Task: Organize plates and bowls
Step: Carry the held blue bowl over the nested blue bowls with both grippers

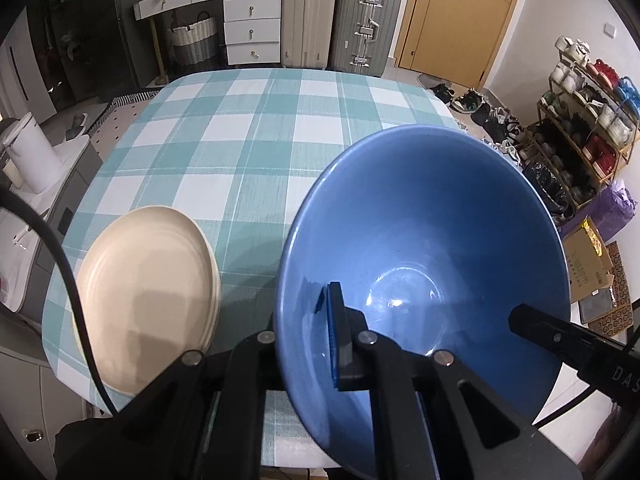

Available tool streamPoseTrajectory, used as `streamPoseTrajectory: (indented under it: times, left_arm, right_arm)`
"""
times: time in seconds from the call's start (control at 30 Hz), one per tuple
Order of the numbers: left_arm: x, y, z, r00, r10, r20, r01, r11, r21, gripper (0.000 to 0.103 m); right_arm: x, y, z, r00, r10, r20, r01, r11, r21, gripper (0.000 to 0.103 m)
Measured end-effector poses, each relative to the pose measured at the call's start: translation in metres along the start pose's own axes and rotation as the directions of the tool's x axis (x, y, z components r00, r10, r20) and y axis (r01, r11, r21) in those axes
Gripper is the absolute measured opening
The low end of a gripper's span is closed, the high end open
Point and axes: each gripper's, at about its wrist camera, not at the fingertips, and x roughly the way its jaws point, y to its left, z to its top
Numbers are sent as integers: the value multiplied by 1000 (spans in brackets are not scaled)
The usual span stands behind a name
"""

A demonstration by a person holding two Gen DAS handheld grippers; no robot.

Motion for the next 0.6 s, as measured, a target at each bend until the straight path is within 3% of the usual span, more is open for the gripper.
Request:
streamPoseTrajectory:
  times: [0.3,0.6]
  left_arm:
    - [8,-1,-5,1000,-13,3,13,1000,-1,6]
    - [10,-2,0,1000,-4,23,3,999,34,6]
  right_arm:
    - [9,-7,3,1000,-12,-9,12,1000,8,10]
    - [11,5,2,996,-86,-3,85,993,-77,10]
